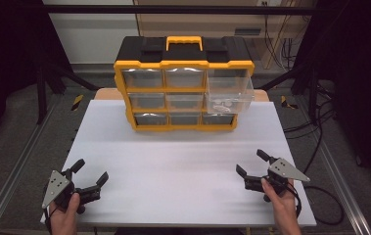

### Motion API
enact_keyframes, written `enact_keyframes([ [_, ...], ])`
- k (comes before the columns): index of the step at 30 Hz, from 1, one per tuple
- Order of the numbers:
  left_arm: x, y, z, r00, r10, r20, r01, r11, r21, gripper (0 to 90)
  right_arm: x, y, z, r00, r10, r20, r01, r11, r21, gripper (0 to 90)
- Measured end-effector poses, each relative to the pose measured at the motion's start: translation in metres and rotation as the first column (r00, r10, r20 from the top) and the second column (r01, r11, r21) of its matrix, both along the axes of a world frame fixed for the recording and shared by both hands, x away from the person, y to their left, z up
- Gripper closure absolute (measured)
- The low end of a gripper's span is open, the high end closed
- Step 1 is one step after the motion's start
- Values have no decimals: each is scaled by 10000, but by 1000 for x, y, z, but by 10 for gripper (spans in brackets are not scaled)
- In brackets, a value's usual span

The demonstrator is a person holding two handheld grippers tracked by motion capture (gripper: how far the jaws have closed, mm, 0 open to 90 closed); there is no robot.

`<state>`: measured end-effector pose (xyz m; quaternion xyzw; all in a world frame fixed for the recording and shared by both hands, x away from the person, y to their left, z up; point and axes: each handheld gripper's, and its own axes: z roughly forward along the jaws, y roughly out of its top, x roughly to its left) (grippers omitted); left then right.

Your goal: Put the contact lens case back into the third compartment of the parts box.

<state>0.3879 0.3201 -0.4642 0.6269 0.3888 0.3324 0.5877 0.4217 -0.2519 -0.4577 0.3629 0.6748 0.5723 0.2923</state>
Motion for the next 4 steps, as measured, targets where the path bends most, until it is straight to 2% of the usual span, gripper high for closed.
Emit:
enact_keyframes([
  [2, 0, -1, 0, 10000, 1, -9, -1, 10000, 22, 14, 0, 2, -1, 9999, 118, 36, -117, 9997, -205, 53],
  [4, 0, -2, 0, 10000, 2, -5, -2, 10000, 78, 14, 1, 3, -3, 9998, 216, -36, -216, 9997, -151, 51],
])
